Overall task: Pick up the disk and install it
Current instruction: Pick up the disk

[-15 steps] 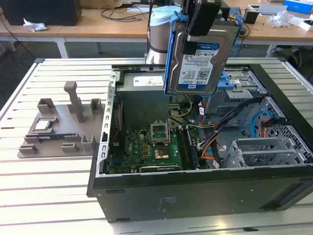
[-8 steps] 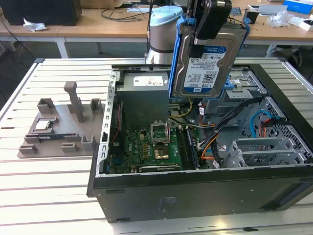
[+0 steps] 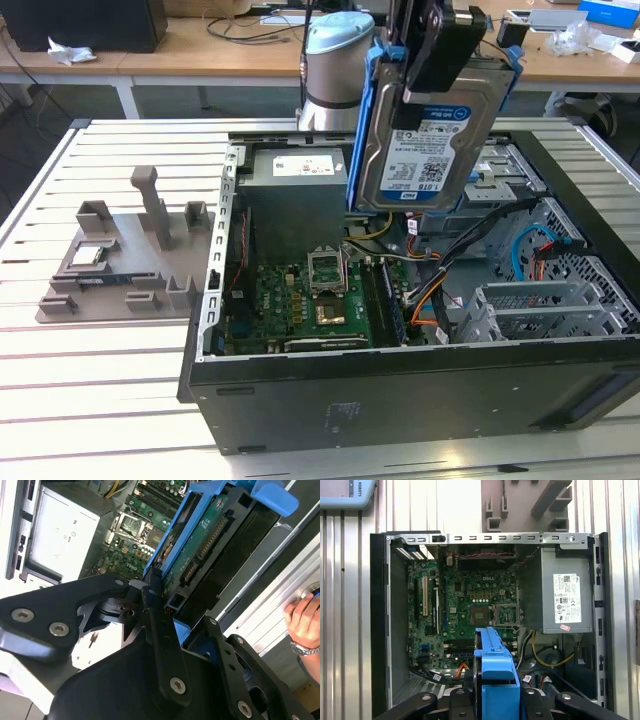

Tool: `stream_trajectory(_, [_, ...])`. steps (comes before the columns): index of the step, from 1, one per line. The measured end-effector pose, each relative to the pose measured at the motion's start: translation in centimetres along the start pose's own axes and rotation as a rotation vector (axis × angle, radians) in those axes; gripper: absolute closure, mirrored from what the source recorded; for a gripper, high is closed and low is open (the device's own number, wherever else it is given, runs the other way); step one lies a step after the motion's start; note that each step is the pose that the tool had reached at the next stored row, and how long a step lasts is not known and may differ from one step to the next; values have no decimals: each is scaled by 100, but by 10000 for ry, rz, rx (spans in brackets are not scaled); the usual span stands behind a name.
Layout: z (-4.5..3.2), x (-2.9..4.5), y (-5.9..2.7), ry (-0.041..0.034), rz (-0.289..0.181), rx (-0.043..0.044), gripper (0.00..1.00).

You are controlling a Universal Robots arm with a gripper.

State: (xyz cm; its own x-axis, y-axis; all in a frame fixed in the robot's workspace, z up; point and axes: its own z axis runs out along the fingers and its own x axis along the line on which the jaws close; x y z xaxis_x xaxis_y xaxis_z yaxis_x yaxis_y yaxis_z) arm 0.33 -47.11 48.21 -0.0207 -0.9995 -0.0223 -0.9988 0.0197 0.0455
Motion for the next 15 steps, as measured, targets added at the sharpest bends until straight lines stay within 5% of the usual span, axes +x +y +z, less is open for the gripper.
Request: stream_trajectory(15, [-1,327,-25,-1,0,0,63])
